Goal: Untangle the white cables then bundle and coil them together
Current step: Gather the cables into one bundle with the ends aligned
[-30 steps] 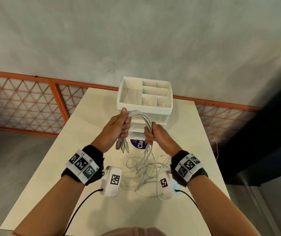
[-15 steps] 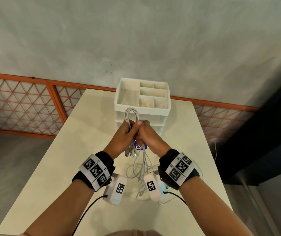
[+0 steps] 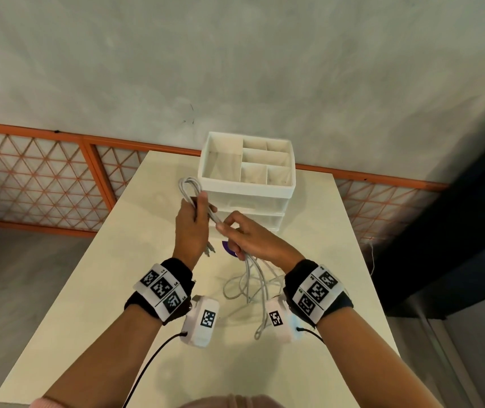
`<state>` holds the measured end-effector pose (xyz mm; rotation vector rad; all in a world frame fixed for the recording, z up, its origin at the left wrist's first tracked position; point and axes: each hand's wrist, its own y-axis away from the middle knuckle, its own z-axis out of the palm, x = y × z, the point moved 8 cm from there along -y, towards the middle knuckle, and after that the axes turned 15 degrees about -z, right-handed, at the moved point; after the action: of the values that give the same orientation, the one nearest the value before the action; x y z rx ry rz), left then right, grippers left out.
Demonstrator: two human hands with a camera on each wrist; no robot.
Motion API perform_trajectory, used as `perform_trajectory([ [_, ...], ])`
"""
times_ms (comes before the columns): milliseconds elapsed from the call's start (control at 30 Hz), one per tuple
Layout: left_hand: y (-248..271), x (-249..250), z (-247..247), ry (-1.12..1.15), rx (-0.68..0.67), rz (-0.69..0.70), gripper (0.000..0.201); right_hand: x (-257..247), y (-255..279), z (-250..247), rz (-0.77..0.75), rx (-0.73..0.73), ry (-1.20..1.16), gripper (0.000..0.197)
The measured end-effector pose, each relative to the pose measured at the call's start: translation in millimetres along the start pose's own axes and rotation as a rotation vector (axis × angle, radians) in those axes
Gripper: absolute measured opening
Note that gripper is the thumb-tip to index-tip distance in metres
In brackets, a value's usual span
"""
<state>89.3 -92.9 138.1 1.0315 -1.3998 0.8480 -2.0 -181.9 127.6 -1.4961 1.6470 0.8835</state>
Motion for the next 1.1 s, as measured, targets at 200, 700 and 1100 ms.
perform_trajectory([
  [200, -9, 0, -13, 0.143, 0.085, -0.114, 0.030, -16, 6, 19, -0.119, -0.187, 0.067, 0.029],
  [700, -15, 15, -35, 0.406, 0.108, -0.018, 0.030, 13, 33, -11, 0.009, -0.388, -0.066, 0.041],
  [1100, -11, 35, -5, 0.192, -0.265, 0.075, 0.042, -17, 26, -68, -0.151, 0.056, 0.107, 0.028],
])
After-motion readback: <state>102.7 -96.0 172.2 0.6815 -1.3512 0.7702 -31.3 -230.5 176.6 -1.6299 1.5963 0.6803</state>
